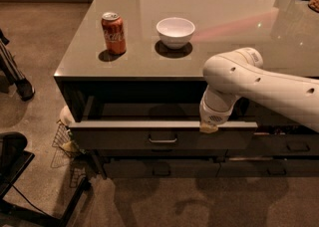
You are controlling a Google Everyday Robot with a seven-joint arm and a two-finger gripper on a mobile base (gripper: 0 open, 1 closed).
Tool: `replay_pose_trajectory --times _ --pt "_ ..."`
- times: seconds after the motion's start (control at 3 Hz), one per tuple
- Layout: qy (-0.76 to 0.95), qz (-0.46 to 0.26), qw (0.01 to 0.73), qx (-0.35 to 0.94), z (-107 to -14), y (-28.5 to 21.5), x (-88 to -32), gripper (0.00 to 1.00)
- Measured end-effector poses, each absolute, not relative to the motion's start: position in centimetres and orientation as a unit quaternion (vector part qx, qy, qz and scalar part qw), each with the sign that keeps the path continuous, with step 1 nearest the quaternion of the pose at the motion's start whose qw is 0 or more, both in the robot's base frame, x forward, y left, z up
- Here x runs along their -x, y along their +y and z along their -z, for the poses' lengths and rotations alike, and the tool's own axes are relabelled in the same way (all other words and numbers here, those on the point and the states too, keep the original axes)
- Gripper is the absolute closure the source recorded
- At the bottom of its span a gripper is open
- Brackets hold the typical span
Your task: Open top drawer
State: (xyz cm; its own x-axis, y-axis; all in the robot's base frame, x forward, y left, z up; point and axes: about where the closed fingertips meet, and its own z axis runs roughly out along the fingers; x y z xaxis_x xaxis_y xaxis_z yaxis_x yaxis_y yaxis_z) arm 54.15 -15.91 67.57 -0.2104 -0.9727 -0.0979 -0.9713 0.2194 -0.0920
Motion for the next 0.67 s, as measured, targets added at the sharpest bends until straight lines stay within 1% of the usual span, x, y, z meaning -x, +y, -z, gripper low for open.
replay_pose_trajectory --times 0.67 --pt "0.779 0.002 0.064 0.624 -67.55 -15.84 -53.91 1.0"
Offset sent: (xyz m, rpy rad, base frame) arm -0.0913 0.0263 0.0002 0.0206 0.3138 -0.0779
